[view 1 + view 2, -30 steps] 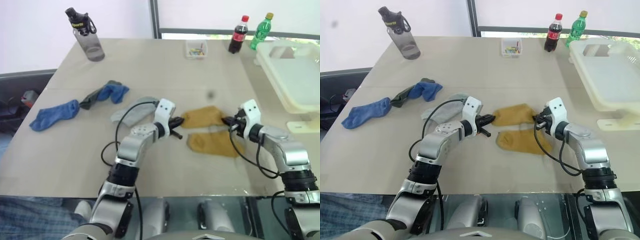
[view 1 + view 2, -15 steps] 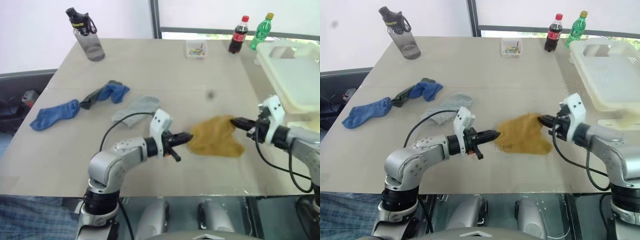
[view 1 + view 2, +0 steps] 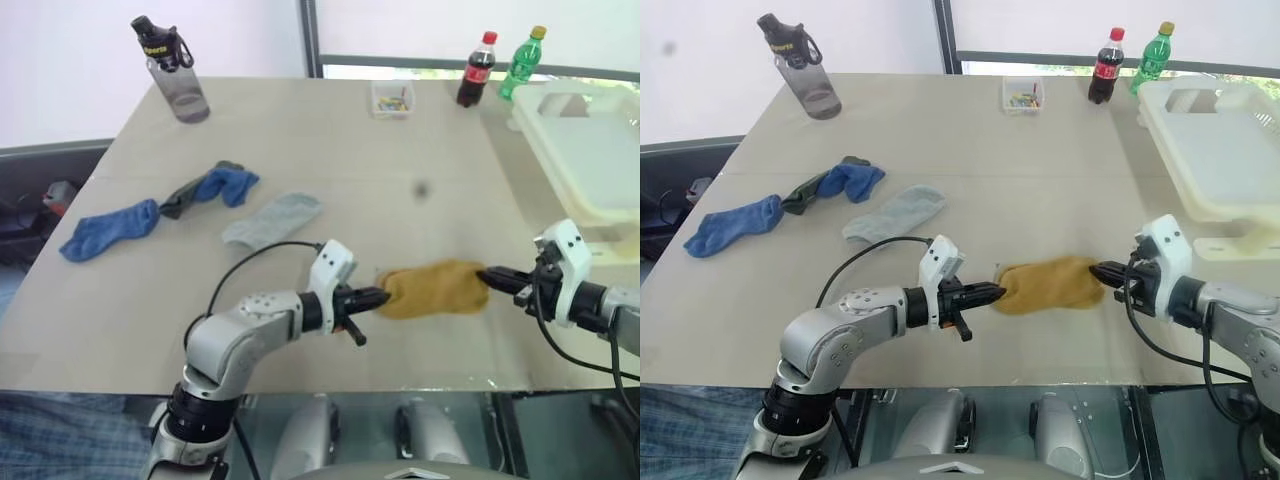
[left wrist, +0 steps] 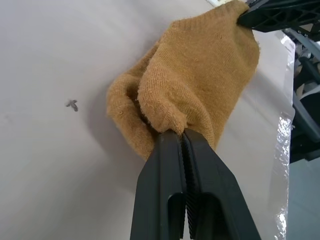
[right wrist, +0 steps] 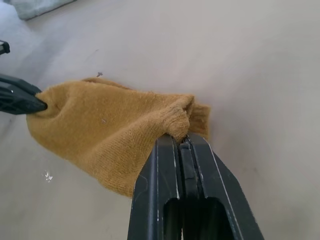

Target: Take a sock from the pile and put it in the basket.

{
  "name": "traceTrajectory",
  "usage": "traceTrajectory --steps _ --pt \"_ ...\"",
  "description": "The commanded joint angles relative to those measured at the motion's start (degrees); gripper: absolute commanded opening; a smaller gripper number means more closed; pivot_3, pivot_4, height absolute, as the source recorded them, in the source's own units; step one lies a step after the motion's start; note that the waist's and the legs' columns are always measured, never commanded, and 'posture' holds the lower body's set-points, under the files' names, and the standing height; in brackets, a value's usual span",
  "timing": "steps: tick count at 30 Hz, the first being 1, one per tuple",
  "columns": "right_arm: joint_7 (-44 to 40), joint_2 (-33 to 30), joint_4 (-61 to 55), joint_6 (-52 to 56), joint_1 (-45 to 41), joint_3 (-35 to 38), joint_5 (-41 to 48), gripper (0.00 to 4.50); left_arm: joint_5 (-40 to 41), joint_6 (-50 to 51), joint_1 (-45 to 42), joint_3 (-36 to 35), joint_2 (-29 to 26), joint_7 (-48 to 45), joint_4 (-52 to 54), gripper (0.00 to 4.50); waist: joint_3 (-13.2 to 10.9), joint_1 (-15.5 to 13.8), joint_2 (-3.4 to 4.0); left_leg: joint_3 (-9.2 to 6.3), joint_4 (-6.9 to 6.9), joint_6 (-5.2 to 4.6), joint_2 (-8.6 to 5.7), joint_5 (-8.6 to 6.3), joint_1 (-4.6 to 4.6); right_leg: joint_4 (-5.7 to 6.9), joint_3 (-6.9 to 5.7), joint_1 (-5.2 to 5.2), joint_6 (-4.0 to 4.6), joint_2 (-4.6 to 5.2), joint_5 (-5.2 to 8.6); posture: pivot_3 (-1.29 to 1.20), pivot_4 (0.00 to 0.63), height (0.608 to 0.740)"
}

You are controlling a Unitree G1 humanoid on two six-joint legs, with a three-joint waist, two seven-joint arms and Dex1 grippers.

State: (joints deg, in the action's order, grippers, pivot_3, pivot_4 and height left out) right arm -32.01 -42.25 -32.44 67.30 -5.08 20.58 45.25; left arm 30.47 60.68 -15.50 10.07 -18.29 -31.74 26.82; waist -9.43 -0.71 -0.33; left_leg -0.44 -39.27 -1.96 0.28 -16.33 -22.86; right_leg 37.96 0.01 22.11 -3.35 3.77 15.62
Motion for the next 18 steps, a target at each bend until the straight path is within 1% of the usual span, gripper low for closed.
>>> traceTrajectory --steps 1,13,18 --pt "1.9 0.0 -0.1 -0.3 1.1 1.3 -0.3 0.02 -1.2 -3.2 -1.6 0.7 0.6 0.8 -1.3 0.00 0.0 0.0 0.00 0.00 0.00 0.00 0.00 0.00 0.00 0.00 0.00 0.00 0.00 -0.01 0.00 0.00 0.150 0.740" --pt "3.4 0.3 0.8 -0.7 2.7 1.6 0.8 0.02 -1.6 -6.3 -2.6 -0.1 1.4 1.9 -3.7 0.00 0.0 0.0 0.00 0.01 0.01 0.00 0.01 0.00 -0.01 -0.01 0.01 0.00 0.00 -0.04 0.00 0.00 0.150 0.740" --pt "3.5 0.3 1.4 -1.7 3.5 -0.2 -0.5 0.02 -2.9 -7.5 -2.7 0.4 2.2 3.2 -6.1 0.00 0.0 0.0 0.00 0.00 0.01 0.00 0.01 0.00 -0.01 -0.01 0.00 0.00 0.00 -0.04 0.00 0.00 0.150 0.740"
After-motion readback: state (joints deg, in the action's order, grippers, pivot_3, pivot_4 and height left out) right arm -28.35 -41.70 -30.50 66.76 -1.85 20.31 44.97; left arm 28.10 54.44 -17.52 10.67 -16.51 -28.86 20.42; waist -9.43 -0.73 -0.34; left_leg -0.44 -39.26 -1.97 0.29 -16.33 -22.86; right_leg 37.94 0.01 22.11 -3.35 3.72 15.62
